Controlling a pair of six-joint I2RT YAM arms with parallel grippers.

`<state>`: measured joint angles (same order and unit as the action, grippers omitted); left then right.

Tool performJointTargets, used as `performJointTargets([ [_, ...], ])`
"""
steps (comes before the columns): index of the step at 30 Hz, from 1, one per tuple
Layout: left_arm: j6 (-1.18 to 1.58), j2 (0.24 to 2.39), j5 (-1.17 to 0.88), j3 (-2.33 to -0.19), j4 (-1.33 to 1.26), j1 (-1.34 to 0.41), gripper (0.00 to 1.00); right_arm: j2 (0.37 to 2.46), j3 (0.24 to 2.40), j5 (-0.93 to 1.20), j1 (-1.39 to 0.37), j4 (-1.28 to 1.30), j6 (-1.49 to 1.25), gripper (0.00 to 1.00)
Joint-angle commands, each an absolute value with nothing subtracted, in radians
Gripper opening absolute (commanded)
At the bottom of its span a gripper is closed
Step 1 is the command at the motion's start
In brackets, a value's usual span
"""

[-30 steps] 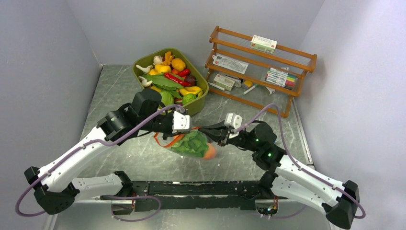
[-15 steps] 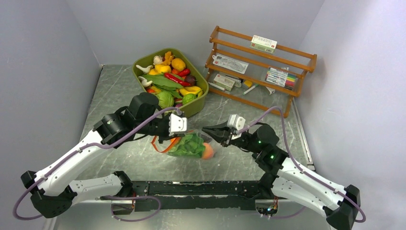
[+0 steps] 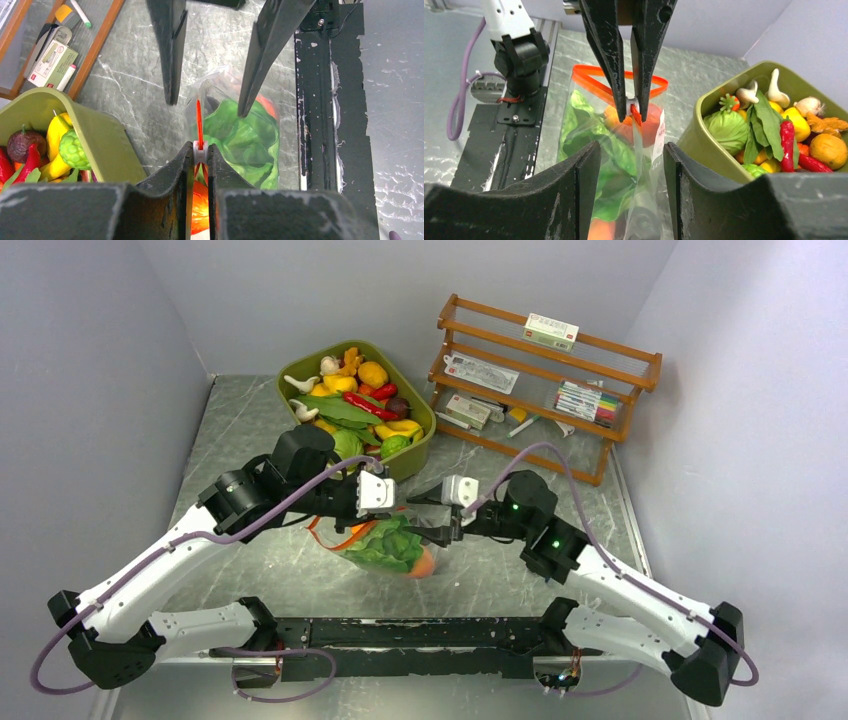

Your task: Place the food in the zip-top bag and seal the zipper

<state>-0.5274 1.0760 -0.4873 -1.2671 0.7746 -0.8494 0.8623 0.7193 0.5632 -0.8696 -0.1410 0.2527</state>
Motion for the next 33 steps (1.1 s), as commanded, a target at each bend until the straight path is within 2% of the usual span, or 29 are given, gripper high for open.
performJointTargets([
  [1,-0.539,1.071,-0.532,-1.272,0.714,-0.847,0.07,0.926,0.778,0.606,-0.867,-0.123,0.298,0.49],
  [7,-0.540,1.066,-0.535,-1.263,0.710,-0.848,0.07,0.986,0.819,0.621,-0.867,-0.156,0.303,0.45],
  [16,-0.548,1.063,-0.540,-1.242,0.703,-0.847,0.07,1.012,0.826,0.636,-0.867,-0.176,0.288,0.26],
  [18,-0.548,1.064,-0.538,-1.235,0.701,-0.847,0.07,1.014,0.829,0.635,-0.867,-0.177,0.288,0.19],
  [20,-0.550,1.068,-0.536,-1.231,0.703,-0.847,0.07,1.009,0.826,0.627,-0.867,-0.190,0.280,0.03],
  [21,-0.552,1.070,-0.529,-1.228,0.707,-0.847,0.07,1.004,0.823,0.616,-0.867,-0.199,0.274,0.00],
  [33,-0.556,1.041,-0.442,-1.243,0.771,-0.847,0.07,0.892,0.712,0.488,-0.856,-0.359,0.178,0.00],
])
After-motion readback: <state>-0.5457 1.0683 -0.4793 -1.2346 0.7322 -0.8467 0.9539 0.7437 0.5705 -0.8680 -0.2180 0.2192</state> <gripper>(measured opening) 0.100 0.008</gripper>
